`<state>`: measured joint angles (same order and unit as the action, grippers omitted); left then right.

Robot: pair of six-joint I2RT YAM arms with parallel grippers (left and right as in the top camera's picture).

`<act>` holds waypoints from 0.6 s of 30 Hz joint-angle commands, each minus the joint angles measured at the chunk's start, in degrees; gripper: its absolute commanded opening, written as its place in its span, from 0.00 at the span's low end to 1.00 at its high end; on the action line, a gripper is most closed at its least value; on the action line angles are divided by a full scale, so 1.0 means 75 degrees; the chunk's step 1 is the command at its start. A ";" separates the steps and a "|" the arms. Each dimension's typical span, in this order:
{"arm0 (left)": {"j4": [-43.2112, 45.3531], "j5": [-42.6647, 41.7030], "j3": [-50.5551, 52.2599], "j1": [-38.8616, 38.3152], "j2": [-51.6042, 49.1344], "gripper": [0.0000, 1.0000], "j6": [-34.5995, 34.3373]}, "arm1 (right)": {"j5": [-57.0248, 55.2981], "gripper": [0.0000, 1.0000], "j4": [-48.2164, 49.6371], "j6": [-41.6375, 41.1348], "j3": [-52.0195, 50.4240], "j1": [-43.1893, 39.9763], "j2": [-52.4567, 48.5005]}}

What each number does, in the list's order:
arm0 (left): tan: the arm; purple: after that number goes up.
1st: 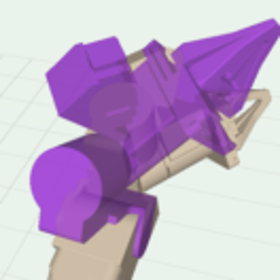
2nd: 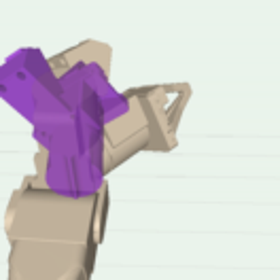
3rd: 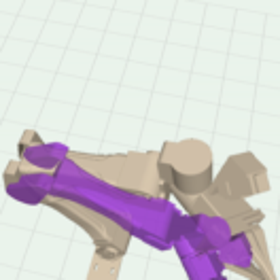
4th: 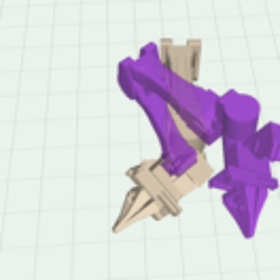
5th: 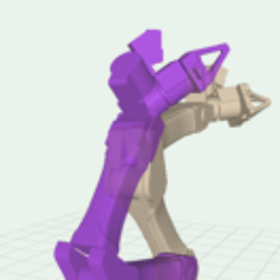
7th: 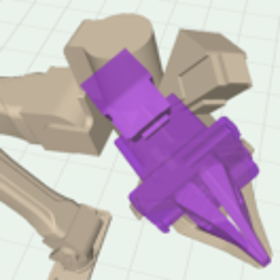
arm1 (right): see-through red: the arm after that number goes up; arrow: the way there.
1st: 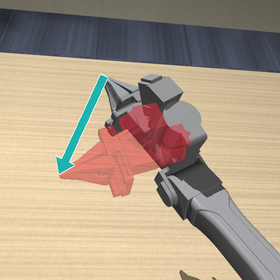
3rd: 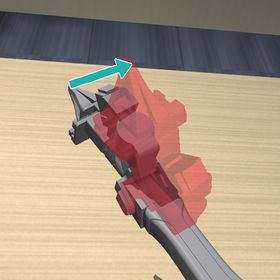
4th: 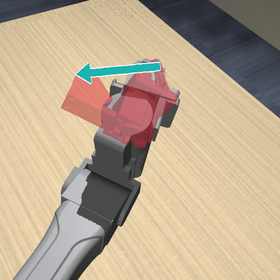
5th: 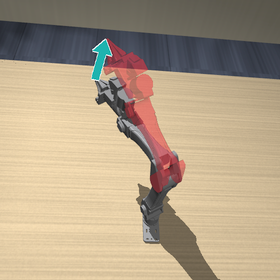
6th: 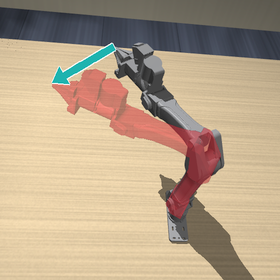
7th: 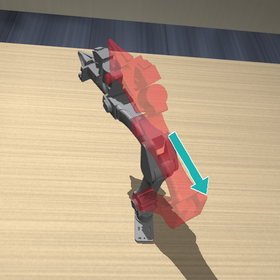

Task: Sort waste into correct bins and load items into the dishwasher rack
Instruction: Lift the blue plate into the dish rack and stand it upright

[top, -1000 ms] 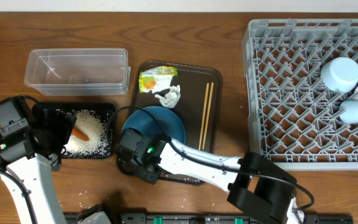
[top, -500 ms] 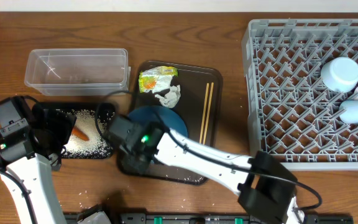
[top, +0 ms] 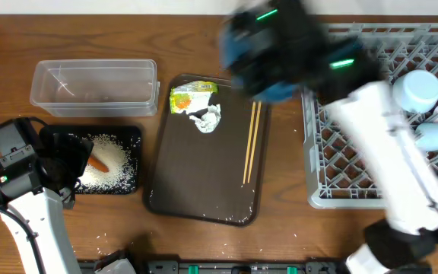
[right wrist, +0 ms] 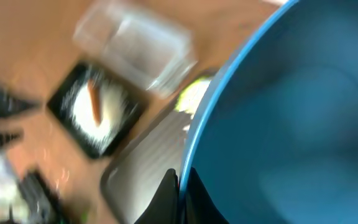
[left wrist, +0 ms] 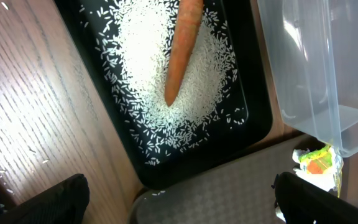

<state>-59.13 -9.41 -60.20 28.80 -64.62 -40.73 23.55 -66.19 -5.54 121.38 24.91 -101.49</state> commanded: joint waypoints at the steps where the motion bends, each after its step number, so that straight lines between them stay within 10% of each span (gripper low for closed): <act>1: -0.0023 0.0128 -0.0154 0.0032 -0.0015 0.97 -0.0067 | 0.2209 0.01 -0.0184 0.0373 0.0055 -0.1684 0.0184; 11: -0.0023 0.0125 -0.0154 0.0032 -0.0015 0.97 -0.0067 | 0.5697 0.01 0.0405 0.1204 -0.1384 -0.5030 -0.0370; 18: -0.0026 0.0125 -0.0154 0.0032 -0.0015 0.97 -0.0067 | 0.7705 0.01 0.3620 0.0131 -0.3168 -0.6018 -0.0734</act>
<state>-59.13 -9.41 -60.20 28.80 -64.62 -40.73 67.79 -45.69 -0.45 101.32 -17.87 -106.28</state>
